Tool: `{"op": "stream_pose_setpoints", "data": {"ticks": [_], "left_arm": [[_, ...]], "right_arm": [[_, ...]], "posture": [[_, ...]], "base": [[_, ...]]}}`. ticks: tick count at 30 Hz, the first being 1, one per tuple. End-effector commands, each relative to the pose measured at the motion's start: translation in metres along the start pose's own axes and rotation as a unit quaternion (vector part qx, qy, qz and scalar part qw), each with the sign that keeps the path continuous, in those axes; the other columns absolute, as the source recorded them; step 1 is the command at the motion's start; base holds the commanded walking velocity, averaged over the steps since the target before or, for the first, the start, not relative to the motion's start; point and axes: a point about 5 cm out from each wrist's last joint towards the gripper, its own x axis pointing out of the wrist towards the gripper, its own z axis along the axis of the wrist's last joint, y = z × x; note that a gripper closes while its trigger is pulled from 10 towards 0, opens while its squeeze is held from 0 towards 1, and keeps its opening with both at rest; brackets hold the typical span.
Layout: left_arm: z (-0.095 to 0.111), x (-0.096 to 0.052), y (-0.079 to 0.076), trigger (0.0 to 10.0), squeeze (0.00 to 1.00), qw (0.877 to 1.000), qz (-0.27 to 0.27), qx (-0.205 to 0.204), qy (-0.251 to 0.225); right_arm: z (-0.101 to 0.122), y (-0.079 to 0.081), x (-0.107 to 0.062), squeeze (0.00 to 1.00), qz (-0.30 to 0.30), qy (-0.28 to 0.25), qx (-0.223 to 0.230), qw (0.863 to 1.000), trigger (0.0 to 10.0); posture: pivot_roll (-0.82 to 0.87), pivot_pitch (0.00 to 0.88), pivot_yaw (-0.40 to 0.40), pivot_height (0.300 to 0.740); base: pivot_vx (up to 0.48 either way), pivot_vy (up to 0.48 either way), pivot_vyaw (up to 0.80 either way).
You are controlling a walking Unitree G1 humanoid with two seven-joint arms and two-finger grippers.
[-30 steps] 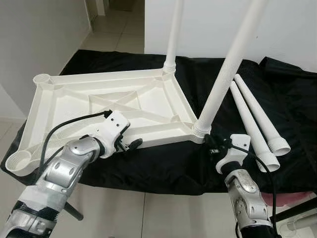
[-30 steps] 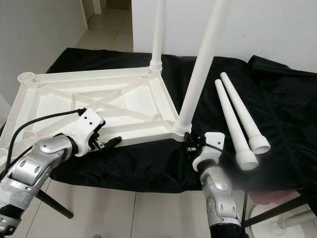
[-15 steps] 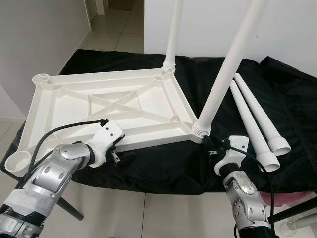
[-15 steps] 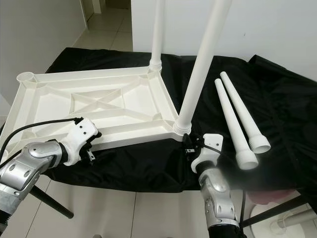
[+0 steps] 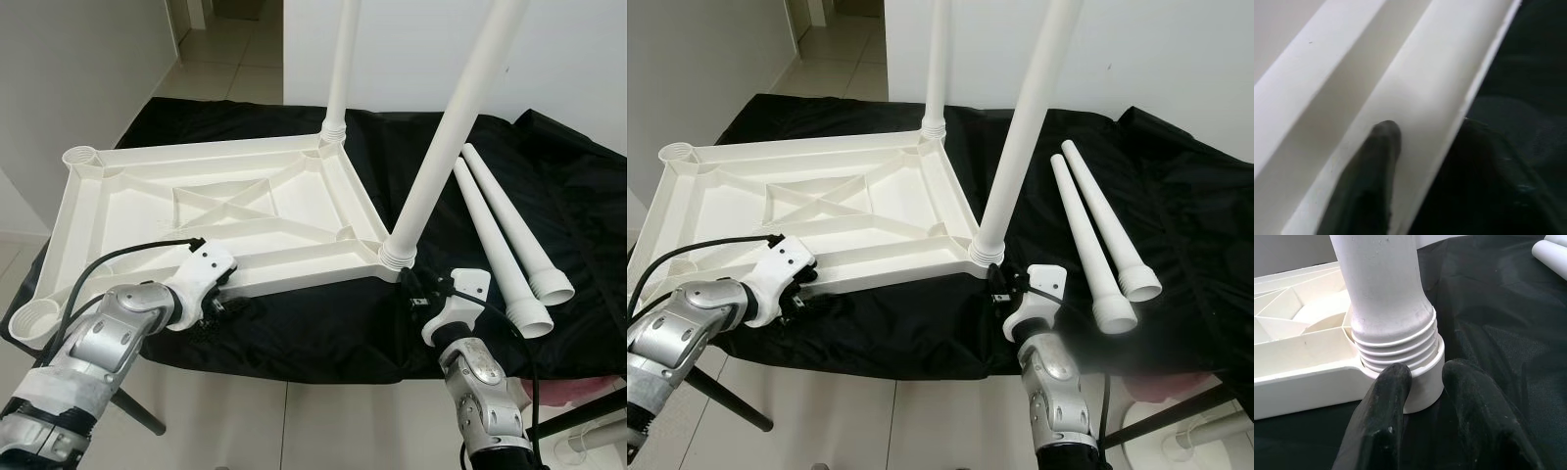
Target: Building children table
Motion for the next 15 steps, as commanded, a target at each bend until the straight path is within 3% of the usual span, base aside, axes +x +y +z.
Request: {"op": "stream_pose_setpoints", "data": {"ticks": [1, 10, 13, 15], "left_arm": [[-0.001, 0.0, 0.007, 0.0, 0.0, 0.999, 0.049, -0.005, 0.004], [0.012, 0.01, -0.001, 0.0, 0.0, 0.999, 0.035, 0.008, -0.011], [0.016, 0.016, -0.005, 0.0, 0.0, 0.999, 0.025, 0.018, -0.015], [0.027, 0.027, -0.016, 0.0, 0.0, 0.999, 0.006, 0.042, -0.026]], "right_arm": [[-0.008, 0.0, -0.001, 0.0, -0.005, 0.016, 0.003, 1.0, 10.0], [-0.008, 0.002, 0.001, 0.0, -0.007, 0.014, 0.006, 1.0, 10.0], [-0.008, 0.003, 0.002, 0.0, -0.007, 0.013, 0.007, 1.0, 10.0], [-0.008, 0.003, 0.004, 0.0, -0.008, 0.012, 0.007, 1.0, 10.0]], "posture": [[0.02, 0.084, 0.006, 0.74], [0.02, 0.088, 0.008, 0.74], [0.01, 0.085, 0.013, 0.74], [0.01, 0.083, 0.015, 0.74]], "base": [[0.0, 0.0, 0.0], [0.0, 0.0, 0.0], [0.0, 0.0, 0.0], [0.0, 0.0, 0.0]]}}
